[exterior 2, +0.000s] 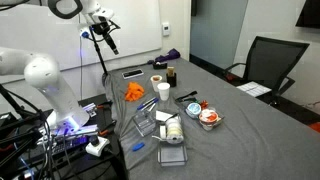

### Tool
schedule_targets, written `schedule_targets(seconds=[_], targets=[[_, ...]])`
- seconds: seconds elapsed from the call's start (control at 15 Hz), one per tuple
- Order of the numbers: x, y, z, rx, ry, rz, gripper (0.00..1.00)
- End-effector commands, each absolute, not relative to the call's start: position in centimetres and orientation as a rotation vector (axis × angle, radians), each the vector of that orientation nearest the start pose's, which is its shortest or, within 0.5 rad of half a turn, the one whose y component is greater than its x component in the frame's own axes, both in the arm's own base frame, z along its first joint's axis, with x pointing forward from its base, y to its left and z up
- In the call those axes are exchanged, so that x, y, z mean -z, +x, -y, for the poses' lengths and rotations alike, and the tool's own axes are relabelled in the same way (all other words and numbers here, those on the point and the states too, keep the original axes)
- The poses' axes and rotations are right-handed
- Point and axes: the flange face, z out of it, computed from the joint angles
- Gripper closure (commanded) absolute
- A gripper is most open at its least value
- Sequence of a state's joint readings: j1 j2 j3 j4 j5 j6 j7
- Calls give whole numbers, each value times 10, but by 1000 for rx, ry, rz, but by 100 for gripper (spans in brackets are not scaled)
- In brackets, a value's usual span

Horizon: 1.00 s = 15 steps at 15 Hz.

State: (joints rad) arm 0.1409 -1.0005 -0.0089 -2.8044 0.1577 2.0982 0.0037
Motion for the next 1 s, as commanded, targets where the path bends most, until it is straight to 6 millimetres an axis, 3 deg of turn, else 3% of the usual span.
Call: schedule_targets(seconds=[0.0,0.13,0.93], targets=[[-477,281,-45,375,-2945,104,0],[-461,281,-45,319,-2955,101,0],[-460,281,-45,312,-2957,100,0]])
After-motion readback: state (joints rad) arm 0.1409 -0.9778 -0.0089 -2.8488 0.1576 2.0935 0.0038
